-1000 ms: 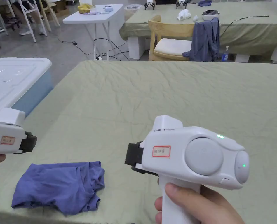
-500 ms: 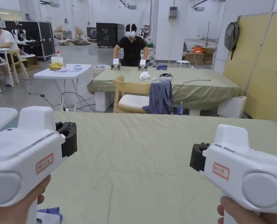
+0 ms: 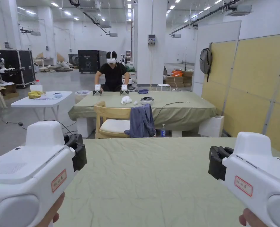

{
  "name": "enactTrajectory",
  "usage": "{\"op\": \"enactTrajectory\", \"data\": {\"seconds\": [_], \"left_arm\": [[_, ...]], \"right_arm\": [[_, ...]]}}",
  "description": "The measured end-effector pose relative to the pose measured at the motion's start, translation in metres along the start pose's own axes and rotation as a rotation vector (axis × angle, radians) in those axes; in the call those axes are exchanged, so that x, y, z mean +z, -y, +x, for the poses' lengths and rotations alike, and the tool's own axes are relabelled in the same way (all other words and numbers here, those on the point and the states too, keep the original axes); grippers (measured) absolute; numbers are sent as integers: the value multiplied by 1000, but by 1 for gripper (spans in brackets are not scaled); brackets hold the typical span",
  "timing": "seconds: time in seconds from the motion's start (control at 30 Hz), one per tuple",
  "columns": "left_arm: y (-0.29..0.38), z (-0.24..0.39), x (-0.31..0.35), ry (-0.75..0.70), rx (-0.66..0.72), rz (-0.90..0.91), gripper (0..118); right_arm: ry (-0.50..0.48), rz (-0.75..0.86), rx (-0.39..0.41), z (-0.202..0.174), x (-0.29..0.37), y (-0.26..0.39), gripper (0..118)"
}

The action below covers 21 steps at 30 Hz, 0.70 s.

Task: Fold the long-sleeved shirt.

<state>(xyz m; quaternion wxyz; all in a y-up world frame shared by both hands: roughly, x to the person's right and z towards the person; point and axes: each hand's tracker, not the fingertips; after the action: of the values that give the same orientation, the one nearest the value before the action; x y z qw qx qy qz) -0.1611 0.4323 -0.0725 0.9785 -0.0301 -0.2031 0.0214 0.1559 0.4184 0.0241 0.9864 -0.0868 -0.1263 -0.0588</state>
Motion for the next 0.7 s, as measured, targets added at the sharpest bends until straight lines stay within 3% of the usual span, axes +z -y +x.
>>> {"op": "enactTrajectory", "data": {"seconds": [0.63,0.67,0.7], "left_arm": [[1,6,17,0,-52,56,7],[0,6,17,-9,-54,61,13],[0,6,18,-4,-53,69,37]], "right_arm": [[-27,25,15,-22,-14,3,5],[-29,26,11,-21,-15,3,11],[-33,30,14,-22,-15,2,32]]}}
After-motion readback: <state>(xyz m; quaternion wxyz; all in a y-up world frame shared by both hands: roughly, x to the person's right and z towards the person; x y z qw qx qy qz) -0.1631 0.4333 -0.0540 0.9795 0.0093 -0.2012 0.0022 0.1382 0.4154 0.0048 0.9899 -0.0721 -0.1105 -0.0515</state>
